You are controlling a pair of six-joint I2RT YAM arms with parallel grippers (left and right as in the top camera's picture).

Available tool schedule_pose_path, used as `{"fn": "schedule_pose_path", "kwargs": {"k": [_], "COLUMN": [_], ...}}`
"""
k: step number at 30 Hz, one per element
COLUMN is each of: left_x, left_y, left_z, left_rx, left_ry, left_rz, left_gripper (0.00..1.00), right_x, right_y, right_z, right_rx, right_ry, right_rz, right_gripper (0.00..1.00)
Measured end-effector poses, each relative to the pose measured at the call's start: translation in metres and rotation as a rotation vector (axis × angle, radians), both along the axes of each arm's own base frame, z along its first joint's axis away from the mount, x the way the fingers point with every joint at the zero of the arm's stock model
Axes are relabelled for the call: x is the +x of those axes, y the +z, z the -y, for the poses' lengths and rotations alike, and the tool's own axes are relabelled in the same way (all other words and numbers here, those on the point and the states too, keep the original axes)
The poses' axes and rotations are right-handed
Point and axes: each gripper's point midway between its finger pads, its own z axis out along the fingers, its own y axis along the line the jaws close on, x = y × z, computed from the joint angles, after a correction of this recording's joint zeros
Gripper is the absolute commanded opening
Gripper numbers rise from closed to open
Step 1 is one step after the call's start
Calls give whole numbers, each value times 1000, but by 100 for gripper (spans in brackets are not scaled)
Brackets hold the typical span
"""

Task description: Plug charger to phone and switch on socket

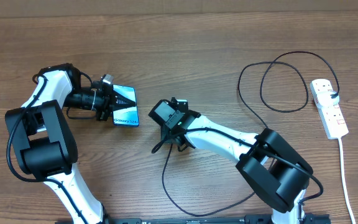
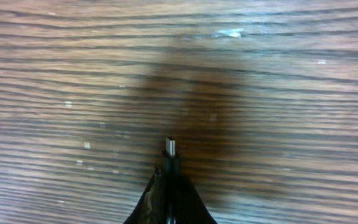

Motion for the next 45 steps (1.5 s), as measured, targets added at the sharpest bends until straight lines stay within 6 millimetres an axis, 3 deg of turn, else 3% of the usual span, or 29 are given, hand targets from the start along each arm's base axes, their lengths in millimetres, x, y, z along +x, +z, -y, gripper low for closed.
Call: {"fn": "schedule_pose_path", "kwargs": {"k": [6,12,16,21,23,27,32,37,39,45], "left_x": [2,8,12,8,1,-5,-11,-32,-40,-49], "left_y": [0,13,33,62,76,94,120,178,191,204], "left_z": [0,6,14,21,24,27,29,35,37,39], "left_rx": [1,-85,-201,-342,-398,-434,-419,-399,-390,-374], "left_ry": [0,6,27,65,86,86,50,11,-1,-20], "left_rz": [17,84,131,146,119,191,335,528,573,614], "left_gripper": [4,4,4,4,4,4,4,4,4,4], "right_x": [2,-13,-4,7,3,-21,-51,-73,-76,-80], "right_y": [1,15,59,134,159,186,198,210,216,231], "right_z": [12,29,24,37,40,35,32,27,25,19], "right_rx": [-35,-39,156,417,495,593,665,754,785,858], "right_ry": [79,161,199,230,267,376,493,609,644,715], "right_rz": [-14,-121,-141,-98,-79,-97,-162,-197,-187,-147], "right_gripper": [4,4,4,4,4,4,4,4,4,4]}}
